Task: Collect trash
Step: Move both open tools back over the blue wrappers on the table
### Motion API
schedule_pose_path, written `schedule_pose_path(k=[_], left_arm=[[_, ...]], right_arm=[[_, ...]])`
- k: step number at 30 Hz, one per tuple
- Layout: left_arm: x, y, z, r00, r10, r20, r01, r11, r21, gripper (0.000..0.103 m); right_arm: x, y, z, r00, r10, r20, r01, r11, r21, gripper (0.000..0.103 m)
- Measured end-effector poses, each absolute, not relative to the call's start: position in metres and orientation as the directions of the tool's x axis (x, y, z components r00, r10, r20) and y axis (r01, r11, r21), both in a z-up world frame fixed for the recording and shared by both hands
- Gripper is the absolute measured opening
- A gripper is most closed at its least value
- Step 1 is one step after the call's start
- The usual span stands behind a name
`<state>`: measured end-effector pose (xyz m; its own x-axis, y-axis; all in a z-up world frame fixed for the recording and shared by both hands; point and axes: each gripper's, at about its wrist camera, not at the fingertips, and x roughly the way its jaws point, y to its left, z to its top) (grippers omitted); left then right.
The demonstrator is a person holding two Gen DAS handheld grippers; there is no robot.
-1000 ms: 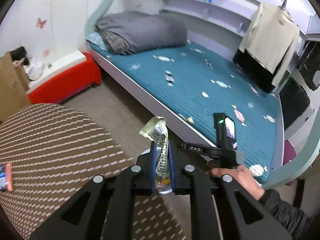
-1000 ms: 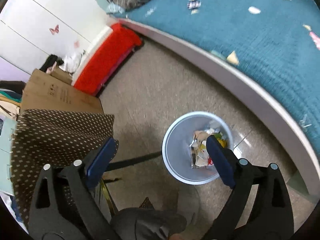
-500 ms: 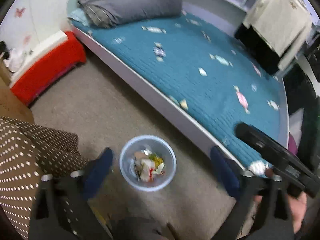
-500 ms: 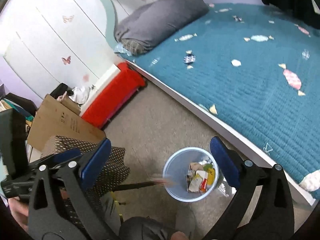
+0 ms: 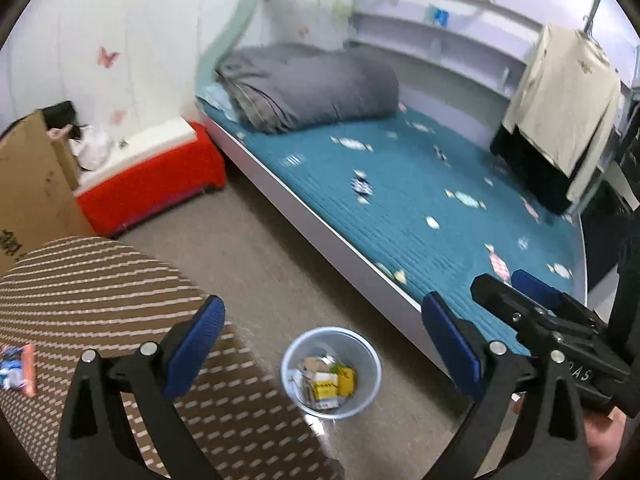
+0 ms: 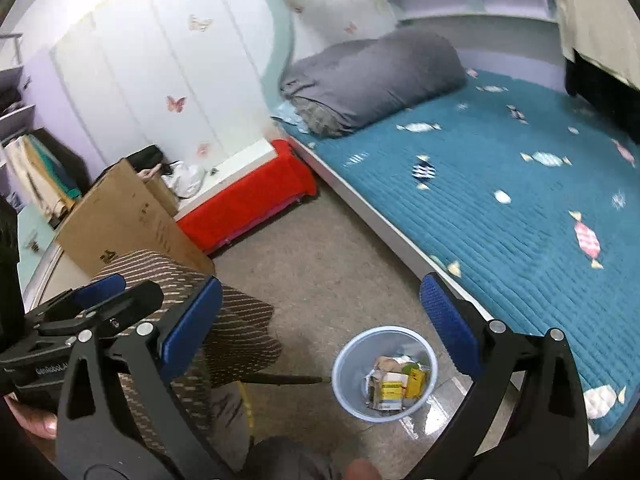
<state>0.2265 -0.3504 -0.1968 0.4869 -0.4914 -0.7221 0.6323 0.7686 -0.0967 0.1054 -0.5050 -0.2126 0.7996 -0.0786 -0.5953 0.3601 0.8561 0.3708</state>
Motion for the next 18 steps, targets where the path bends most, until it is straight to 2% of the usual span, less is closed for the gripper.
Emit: schedule_pose_path(k=[11, 18], left_arm=[[0.214, -0.229, -0.158, 0.636, -0.438, -0.636, 0.513, 0.855, -0.075, 0.096], [0.211, -0.139, -0.151, 0.704, -0.353, -0.616, 0.382, 0.92, -0.091, 0.097]], right_arm=[[0.128, -0.409, -0.156, 0.837, 0.024, -0.546, 0.169, 0.939, 0.301, 0.097], [0.157, -0.338, -0.147, 0.82, 0.126, -0.558, 0.022, 0.968, 0.25, 0.097]])
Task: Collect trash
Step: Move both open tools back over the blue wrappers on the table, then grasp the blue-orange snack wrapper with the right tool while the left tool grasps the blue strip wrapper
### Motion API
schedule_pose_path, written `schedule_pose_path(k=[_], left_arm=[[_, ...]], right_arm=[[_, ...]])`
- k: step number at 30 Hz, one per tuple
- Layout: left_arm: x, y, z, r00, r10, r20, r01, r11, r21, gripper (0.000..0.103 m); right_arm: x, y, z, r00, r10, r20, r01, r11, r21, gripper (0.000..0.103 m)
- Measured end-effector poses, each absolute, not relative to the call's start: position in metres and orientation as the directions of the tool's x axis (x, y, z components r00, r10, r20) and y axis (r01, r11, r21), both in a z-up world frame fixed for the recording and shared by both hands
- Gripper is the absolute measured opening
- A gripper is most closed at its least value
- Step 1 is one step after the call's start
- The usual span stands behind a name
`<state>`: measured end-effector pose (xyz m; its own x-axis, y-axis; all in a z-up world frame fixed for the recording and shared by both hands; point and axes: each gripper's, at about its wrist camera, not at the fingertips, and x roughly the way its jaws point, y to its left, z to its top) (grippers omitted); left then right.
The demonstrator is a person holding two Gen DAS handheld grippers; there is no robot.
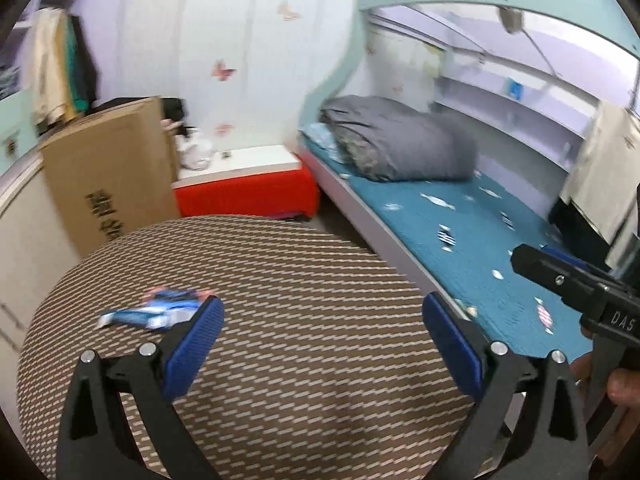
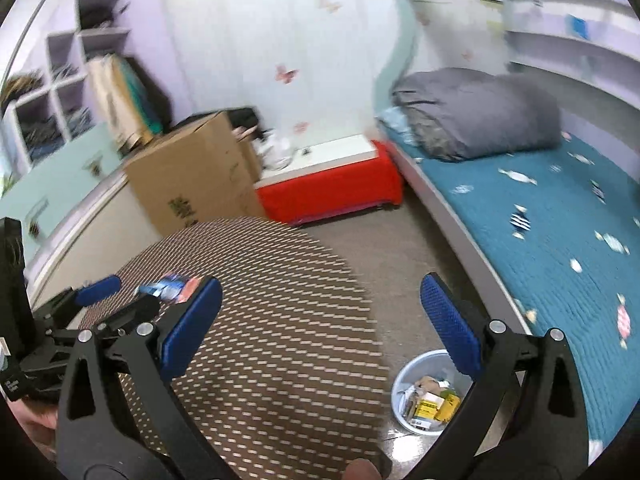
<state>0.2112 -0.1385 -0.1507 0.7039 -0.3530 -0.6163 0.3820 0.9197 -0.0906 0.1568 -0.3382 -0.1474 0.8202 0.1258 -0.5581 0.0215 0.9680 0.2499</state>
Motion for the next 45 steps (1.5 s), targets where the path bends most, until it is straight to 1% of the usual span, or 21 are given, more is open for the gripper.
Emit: schedule_pose_path(k=[4, 8, 13, 17, 20, 22, 23, 24, 26, 27, 28, 29, 32, 34, 39, 40, 41, 42, 43, 44, 45], left_arm=[[0.209, -0.083, -0.161, 0.74, -0.272, -0.615, 0.28, 0.956, -0.085, 0.097], [0.213, -0.029, -0.181, 0.737, -0.216, -0.64, 0.184, 0.976, -0.118, 0.097], [0.221, 0.022, -0.198, 0.729, -0.15, -0.668, 0.088, 0.988, -0.126, 0.097], [0.225, 0.048, -0.204, 0.727, -0.127, -0.675, 0.059, 0.991, -0.123, 0.097], [0.23, 0.059, -0.208, 0.721, -0.119, -0.683, 0.071, 0.993, -0.097, 0.097], [0.233, 0.065, -0.209, 0.721, -0.114, -0.684, 0.089, 0.993, -0.072, 0.097], [0.236, 0.066, -0.21, 0.719, -0.117, -0.685, 0.102, 0.993, -0.062, 0.097], [0.241, 0.067, -0.211, 0.718, -0.121, -0.685, 0.123, 0.991, -0.046, 0.097], [0.254, 0.062, -0.21, 0.717, -0.125, -0.686, 0.166, 0.986, -0.005, 0.097], [0.264, 0.06, -0.211, 0.715, -0.127, -0.687, 0.203, 0.979, 0.031, 0.097], [0.271, 0.057, -0.212, 0.715, -0.128, -0.688, 0.228, 0.972, 0.056, 0.097], [0.281, 0.053, -0.212, 0.713, -0.136, -0.688, 0.271, 0.958, 0.09, 0.097], [0.306, 0.042, -0.215, 0.698, -0.18, -0.693, 0.389, 0.908, 0.157, 0.097], [0.324, 0.033, -0.223, 0.653, -0.217, -0.725, 0.479, 0.86, 0.174, 0.097], [0.342, 0.01, -0.242, 0.588, -0.247, -0.77, 0.614, 0.757, 0.226, 0.097], [0.343, 0.004, -0.247, 0.562, -0.257, -0.787, 0.646, 0.73, 0.223, 0.092], [0.344, 0.003, -0.245, 0.536, -0.293, -0.791, 0.668, 0.721, 0.186, 0.073], [0.347, 0.004, -0.243, 0.467, -0.349, -0.813, 0.695, 0.713, 0.093, 0.062], [0.348, 0.005, -0.242, 0.433, -0.369, -0.822, 0.697, 0.716, 0.046, 0.044], [0.347, 0.005, -0.241, 0.427, -0.371, -0.824, 0.694, 0.719, 0.036, 0.023], [0.344, 0.004, -0.239, 0.436, -0.359, -0.825, 0.691, 0.721, 0.051, 0.014]], right_arm=[[0.188, -0.288, -0.16, 0.774, 0.199, -0.601, -0.077, 0.972, 0.221, 0.097], [0.22, -0.242, -0.176, 0.719, 0.266, -0.642, -0.166, 0.963, 0.214, 0.097], [0.264, -0.187, -0.204, 0.626, 0.325, -0.709, -0.284, 0.942, 0.181, 0.097], [0.287, -0.152, -0.226, 0.572, 0.342, -0.746, -0.413, 0.905, 0.098, 0.097], [0.301, -0.129, -0.238, 0.554, 0.33, -0.764, -0.512, 0.859, 0.0, 0.097], [0.31, -0.119, -0.243, 0.535, 0.335, -0.775, -0.555, 0.831, -0.024, 0.097], [0.317, -0.116, -0.246, 0.519, 0.35, -0.78, -0.579, 0.815, -0.019, 0.092], [0.32, -0.116, -0.248, 0.499, 0.369, -0.784, -0.594, 0.804, 0.0, 0.084], [0.327, -0.115, -0.248, 0.478, 0.407, -0.779, -0.616, 0.787, 0.034, 0.061], [0.328, -0.114, -0.247, 0.483, 0.401, -0.778, -0.616, 0.788, 0.023, 0.057], [0.329, -0.113, -0.246, 0.478, 0.402, -0.781, -0.622, 0.783, 0.023, 0.048], [0.327, -0.114, -0.244, 0.469, 0.407, -0.784, -0.628, 0.777, 0.028, 0.044], [0.32, -0.115, -0.242, 0.473, 0.396, -0.787, -0.626, 0.779, 0.016, 0.04], [0.314, -0.125, -0.24, 0.481, 0.386, -0.787, -0.603, 0.797, 0.023, 0.039], [0.299, -0.148, -0.241, 0.49, 0.39, -0.78, -0.545, 0.835, 0.075, 0.039], [0.294, -0.154, -0.241, 0.494, 0.387, -0.779, -0.529, 0.845, 0.084, 0.039], [0.292, -0.159, -0.24, 0.499, 0.382, -0.778, -0.514, 0.853, 0.089, 0.039], [0.29, -0.163, -0.24, 0.504, 0.378, -0.777, -0.501, 0.86, 0.093, 0.039], [0.286, -0.168, -0.239, 0.511, 0.377, -0.773, -0.486, 0.868, 0.102, 0.039], [0.282, -0.176, -0.238, 0.518, 0.383, -0.765, -0.468, 0.875, 0.122, 0.039], [0.278, -0.183, -0.237, 0.525, 0.39, -0.757, -0.452, 0.881, 0.14, 0.039]])
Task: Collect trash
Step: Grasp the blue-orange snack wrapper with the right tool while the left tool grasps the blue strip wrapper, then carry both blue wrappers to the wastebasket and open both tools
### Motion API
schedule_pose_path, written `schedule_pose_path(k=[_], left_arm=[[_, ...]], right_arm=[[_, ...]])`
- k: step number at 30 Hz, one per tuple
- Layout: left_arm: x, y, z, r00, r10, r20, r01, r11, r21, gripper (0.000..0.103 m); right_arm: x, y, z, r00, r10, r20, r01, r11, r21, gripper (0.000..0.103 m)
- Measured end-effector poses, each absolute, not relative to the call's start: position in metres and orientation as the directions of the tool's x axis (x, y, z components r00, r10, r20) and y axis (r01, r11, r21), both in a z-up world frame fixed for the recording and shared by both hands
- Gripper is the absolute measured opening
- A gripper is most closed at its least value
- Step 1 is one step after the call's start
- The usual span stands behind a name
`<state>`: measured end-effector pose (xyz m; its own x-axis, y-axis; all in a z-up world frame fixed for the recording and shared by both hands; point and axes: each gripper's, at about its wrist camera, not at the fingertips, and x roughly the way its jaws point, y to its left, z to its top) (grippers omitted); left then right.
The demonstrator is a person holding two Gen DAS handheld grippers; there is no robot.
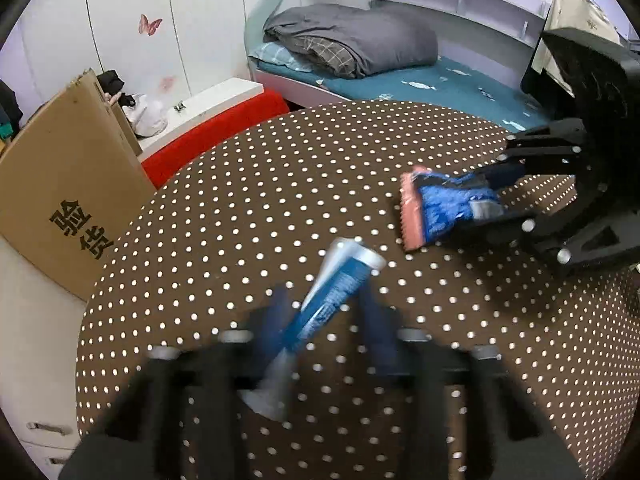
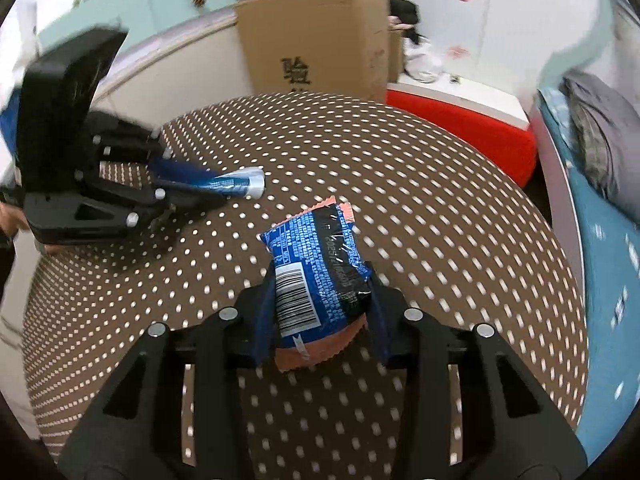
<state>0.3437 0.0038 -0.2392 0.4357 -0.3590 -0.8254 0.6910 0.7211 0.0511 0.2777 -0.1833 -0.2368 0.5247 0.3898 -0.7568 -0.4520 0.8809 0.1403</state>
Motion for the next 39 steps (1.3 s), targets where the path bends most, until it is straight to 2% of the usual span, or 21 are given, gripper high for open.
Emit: schedule_pose_path(k=[2, 9, 15, 19, 25, 33, 36, 38, 39], left_arm=[[0.335, 0.001, -0.237, 0.454, -0.334, -0.826, 0.665, 0.744, 0.065, 0.009], [0.287, -0.015, -0.216, 0.506, -0.359, -0.784, 0.553, 0.833, -0.024, 0.008], [0.24, -0.08, -0.174, 0.551, -0.44, -0.708, 0.569, 0.82, -0.067, 0.009], [0.227, -0.129, -0.163, 0.538, -0.487, -0.688, 0.586, 0.803, -0.109, 0.009], [0.215, -0.198, -0.162, 0.496, -0.541, -0.679, 0.615, 0.771, -0.165, 0.009], [0.206, -0.273, -0.184, 0.407, -0.58, -0.706, 0.657, 0.723, -0.215, 0.009], [0.203, -0.293, -0.194, 0.382, -0.573, -0.725, 0.669, 0.713, -0.211, 0.009], [0.208, -0.308, -0.204, 0.357, -0.567, -0.743, 0.676, 0.705, -0.214, 0.009], [0.209, -0.316, -0.208, 0.347, -0.561, -0.752, 0.678, 0.704, -0.212, 0.009]], right_arm=[[0.267, -0.203, -0.233, 0.547, 0.398, -0.736, -0.411, 0.894, 0.178, 0.039], [0.222, -0.285, -0.209, 0.657, 0.369, -0.657, -0.258, 0.93, 0.263, 0.039], [0.189, -0.374, -0.199, 0.729, 0.257, -0.634, -0.101, 0.957, 0.272, 0.039], [0.167, -0.435, -0.206, 0.751, 0.184, -0.634, 0.024, 0.952, 0.305, 0.039], [0.145, -0.511, -0.252, 0.714, 0.116, -0.69, 0.213, 0.904, 0.372, 0.039], [0.167, -0.546, -0.361, 0.575, 0.164, -0.801, 0.371, 0.821, 0.435, 0.042], [0.181, -0.553, -0.408, 0.53, 0.201, -0.824, 0.429, 0.775, 0.465, 0.051], [0.183, -0.561, -0.437, 0.511, 0.23, -0.828, 0.483, 0.719, 0.499, 0.077], [0.182, -0.565, -0.445, 0.514, 0.241, -0.823, 0.503, 0.693, 0.517, 0.082]])
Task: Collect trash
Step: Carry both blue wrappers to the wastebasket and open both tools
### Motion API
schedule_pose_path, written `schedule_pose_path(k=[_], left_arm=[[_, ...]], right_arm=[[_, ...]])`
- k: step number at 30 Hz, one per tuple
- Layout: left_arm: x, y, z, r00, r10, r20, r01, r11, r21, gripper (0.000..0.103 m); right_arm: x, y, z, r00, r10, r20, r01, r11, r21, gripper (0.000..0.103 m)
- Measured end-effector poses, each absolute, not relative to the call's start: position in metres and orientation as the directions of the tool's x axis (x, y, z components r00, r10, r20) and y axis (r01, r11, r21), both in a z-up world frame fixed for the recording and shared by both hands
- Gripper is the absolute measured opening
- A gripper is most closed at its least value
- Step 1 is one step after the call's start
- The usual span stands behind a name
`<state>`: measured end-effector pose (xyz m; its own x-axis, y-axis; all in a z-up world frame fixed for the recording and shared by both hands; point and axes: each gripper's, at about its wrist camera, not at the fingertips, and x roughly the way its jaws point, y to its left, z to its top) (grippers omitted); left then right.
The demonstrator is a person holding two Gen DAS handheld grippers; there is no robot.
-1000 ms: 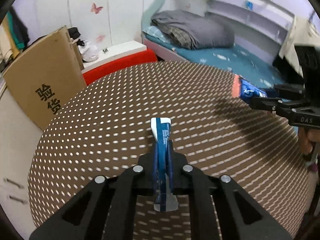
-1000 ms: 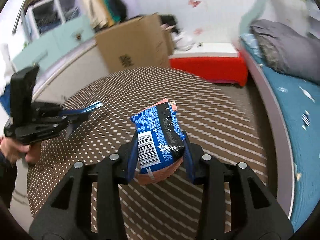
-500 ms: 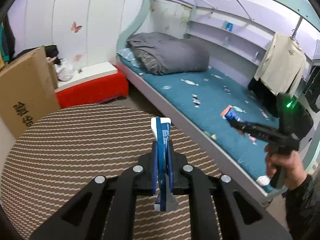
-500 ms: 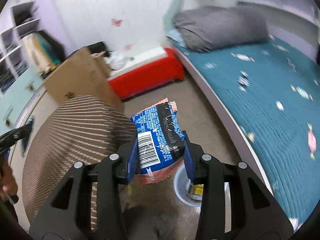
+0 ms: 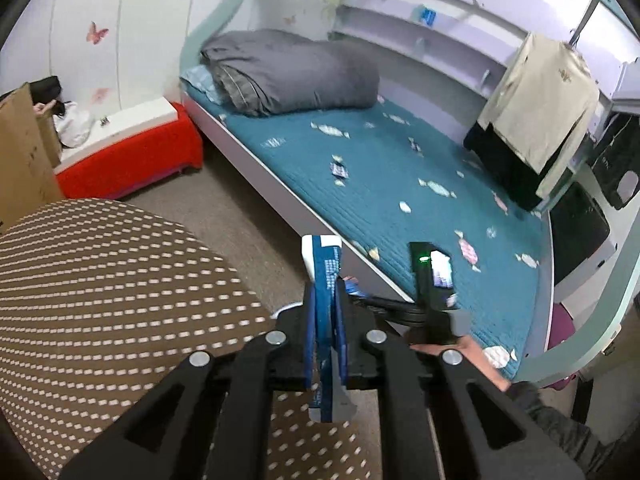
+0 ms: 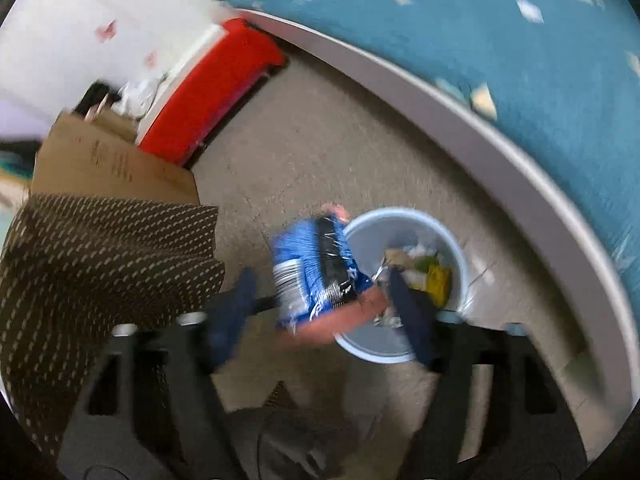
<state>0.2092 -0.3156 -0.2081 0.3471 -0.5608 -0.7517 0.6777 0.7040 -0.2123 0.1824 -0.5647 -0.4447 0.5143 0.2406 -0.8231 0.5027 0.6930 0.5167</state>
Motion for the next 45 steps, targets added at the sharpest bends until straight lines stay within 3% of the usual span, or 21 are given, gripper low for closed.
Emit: schedule_pose_path(k=[2, 13, 15, 17, 18, 24, 30, 38, 45], left_arm=[[0.215, -0.332, -0.22, 0.331, -0.54, -0.774, 0.679, 0.706, -0.203, 0.009], [0.244, -0.419, -0.283, 0.223, -0.389, -0.894, 0.715, 0.688, -0.121, 0.01], [0.249, -0.433, -0.292, 0.184, -0.37, -0.91, 0.722, 0.679, -0.13, 0.023], [0.255, -0.445, -0.3, 0.174, -0.351, -0.92, 0.72, 0.683, -0.124, 0.092], [0.257, -0.446, -0.3, 0.185, -0.352, -0.918, 0.714, 0.69, -0.121, 0.095], [0.251, -0.426, -0.266, 0.288, -0.43, -0.856, 0.683, 0.718, -0.131, 0.095], [0.218, -0.379, -0.205, 0.46, -0.45, -0.765, 0.655, 0.754, -0.05, 0.095], [0.161, -0.265, -0.128, 0.716, -0.362, -0.597, 0.475, 0.879, 0.036, 0.098], [0.123, -0.18, -0.079, 0.8, -0.264, -0.539, 0.331, 0.943, 0.028, 0.098]], right_arm=[[0.175, -0.571, -0.451, 0.526, 0.225, -0.82, 0.538, 0.659, 0.525, 0.093], [0.117, -0.606, -0.374, 0.679, 0.097, -0.727, 0.504, 0.658, 0.559, 0.095], [0.106, -0.609, -0.358, 0.704, 0.079, -0.706, 0.495, 0.657, 0.568, 0.096], [0.1, -0.609, -0.343, 0.721, 0.058, -0.691, 0.491, 0.661, 0.568, 0.096], [0.096, -0.608, -0.336, 0.726, 0.052, -0.685, 0.487, 0.664, 0.567, 0.096], [0.087, -0.583, -0.303, 0.731, 0.006, -0.683, 0.493, 0.687, 0.534, 0.097], [0.083, -0.54, -0.238, 0.763, -0.01, -0.646, 0.437, 0.745, 0.504, 0.097], [0.078, -0.444, -0.138, 0.8, -0.029, -0.599, 0.299, 0.886, 0.355, 0.097], [0.058, -0.362, -0.067, 0.851, -0.032, -0.524, 0.194, 0.947, 0.256, 0.097]])
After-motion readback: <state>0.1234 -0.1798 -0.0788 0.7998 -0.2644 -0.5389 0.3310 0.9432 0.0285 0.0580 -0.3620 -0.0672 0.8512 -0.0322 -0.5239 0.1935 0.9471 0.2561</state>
